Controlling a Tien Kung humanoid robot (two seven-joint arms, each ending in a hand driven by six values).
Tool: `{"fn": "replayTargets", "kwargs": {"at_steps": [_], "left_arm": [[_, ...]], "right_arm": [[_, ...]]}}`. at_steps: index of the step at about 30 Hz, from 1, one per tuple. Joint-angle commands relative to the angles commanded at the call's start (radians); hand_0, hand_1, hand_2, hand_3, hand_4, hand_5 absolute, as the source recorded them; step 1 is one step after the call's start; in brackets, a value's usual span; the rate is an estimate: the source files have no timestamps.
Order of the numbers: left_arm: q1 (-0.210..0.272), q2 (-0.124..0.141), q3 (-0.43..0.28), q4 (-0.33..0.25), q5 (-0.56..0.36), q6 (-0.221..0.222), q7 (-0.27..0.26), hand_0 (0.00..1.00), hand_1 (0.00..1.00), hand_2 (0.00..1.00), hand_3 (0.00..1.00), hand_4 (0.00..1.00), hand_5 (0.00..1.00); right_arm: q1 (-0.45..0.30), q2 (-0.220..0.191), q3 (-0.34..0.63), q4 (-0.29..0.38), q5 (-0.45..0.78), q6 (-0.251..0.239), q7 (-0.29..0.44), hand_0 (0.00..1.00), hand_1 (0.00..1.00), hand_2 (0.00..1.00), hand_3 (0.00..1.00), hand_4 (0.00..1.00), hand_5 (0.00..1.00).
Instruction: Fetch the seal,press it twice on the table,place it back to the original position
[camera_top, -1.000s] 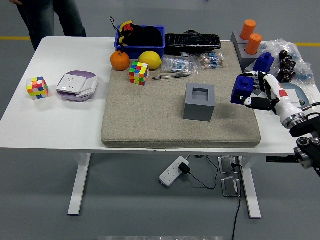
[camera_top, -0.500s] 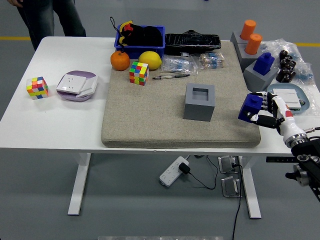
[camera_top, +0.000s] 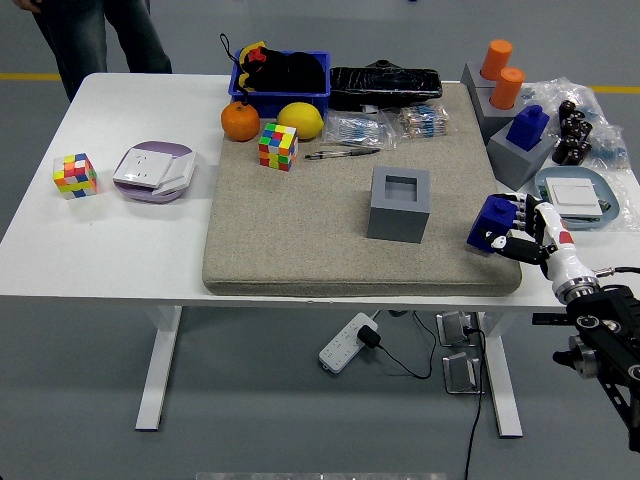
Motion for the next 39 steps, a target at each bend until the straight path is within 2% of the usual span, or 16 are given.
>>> {"fn": "replayTargets", "kwargs": {"at_steps": [18, 39], "left_arm": [[0.0, -0.002, 0.002, 0.0, 0.002, -0.001, 0.0, 0.823, 0.787, 0.75, 0.813, 0.71, 0.351], [-0.001, -0.002, 0.002, -0.001, 0.001, -0.005, 0.0, 0.823, 0.787, 0.751, 0.813, 0.71, 0.351]], "right_arm": [[0.008, 0.014, -0.05, -0.056, 0.036, 0.008, 0.004, 0.531, 0.343, 0.356, 0.36, 0.621, 0.002], [0.013, 0.006, -0.063, -0.046, 0.043, 0.009, 0.005, 0.53, 0.343, 0.355, 0.358, 0.618, 0.002]]}}
